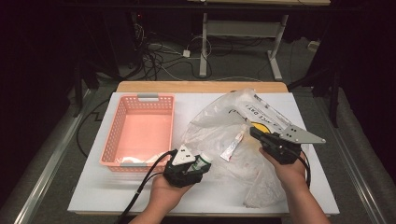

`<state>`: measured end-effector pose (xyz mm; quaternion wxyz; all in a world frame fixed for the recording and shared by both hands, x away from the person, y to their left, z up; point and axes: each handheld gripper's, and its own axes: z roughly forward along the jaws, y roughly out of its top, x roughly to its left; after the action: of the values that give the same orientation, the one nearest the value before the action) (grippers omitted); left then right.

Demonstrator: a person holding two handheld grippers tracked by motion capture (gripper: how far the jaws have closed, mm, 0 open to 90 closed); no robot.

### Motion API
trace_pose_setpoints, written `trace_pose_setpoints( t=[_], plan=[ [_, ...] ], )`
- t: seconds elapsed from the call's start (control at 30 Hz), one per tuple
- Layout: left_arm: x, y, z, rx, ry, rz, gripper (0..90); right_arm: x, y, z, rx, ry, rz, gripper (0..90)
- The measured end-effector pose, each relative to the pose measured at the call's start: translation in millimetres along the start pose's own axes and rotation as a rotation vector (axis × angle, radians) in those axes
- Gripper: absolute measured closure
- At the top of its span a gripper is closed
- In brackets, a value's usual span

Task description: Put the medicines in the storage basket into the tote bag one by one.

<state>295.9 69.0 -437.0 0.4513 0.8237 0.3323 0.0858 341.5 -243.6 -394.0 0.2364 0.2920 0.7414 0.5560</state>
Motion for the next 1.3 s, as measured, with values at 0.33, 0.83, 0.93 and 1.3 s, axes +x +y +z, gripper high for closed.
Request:
trace_pose_setpoints(
  t=[0.33,0.83,0.93,1.3],
  plan=[
    [-4.9,15.1,25.4,0.006,-0.013,0.018,53.4,-0.4,0.3,0.7,-0.005,-0.001,0.004,90.0],
    [-7.8,37.6,65.0,0.013,-0.021,0.013,53.4,-1.9,0.4,0.0,-0.008,-0.007,0.006,90.0],
    [-9.3,42.3,75.4,0.015,-0.022,0.008,53.4,-2.2,0.5,0.1,-0.010,-0.008,0.011,90.0],
    [-14.3,60.5,120.5,0.056,0.009,0.020,53.3,-4.8,2.3,-3.1,-0.027,-0.012,0.017,90.0]
  ],
)
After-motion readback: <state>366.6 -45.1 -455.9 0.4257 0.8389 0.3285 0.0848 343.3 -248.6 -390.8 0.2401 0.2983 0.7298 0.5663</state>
